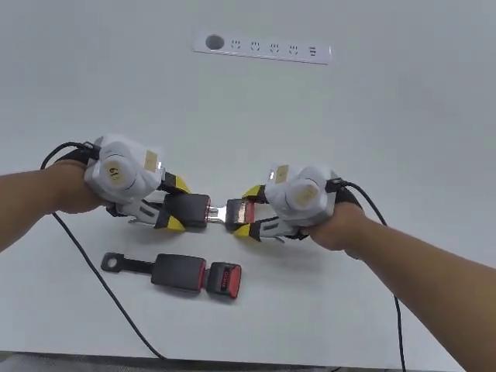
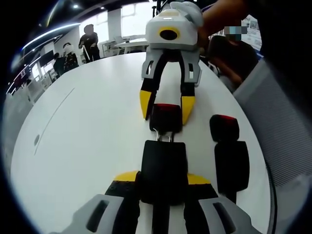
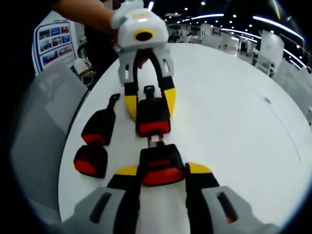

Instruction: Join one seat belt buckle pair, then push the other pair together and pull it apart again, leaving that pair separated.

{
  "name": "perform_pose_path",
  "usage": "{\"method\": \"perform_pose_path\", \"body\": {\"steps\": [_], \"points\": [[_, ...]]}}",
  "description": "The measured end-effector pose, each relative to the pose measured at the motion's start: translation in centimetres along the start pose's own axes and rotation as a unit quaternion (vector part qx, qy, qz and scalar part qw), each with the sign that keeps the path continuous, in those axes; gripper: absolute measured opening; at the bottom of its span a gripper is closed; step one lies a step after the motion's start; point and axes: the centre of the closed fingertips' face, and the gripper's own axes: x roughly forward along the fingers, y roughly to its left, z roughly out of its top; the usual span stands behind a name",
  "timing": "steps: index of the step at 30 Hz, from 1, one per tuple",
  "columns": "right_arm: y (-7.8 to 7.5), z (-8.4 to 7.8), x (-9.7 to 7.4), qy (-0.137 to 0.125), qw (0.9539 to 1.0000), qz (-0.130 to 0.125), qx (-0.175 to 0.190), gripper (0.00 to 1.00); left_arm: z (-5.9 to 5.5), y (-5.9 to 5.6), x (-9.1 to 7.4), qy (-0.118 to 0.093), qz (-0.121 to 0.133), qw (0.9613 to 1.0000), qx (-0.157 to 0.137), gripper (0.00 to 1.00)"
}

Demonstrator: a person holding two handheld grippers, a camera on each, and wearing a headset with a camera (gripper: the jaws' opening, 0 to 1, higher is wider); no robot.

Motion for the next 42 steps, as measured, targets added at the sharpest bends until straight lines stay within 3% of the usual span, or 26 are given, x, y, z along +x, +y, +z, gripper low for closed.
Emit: {"method": "perform_pose_path", "body": {"steps": [17,42], "points": [[-0.5,-2.9,-2.5,-0.013,0.9997,-0.014,0.012,0.36,0.0,0.0,0.0,0.001,0.000,1.0000,-0.005,0.35],[-0.7,-7.2,-6.4,-0.012,0.9991,-0.034,0.024,0.37,0.0,-0.1,-0.1,0.004,0.001,1.0000,-0.009,0.35]]}}
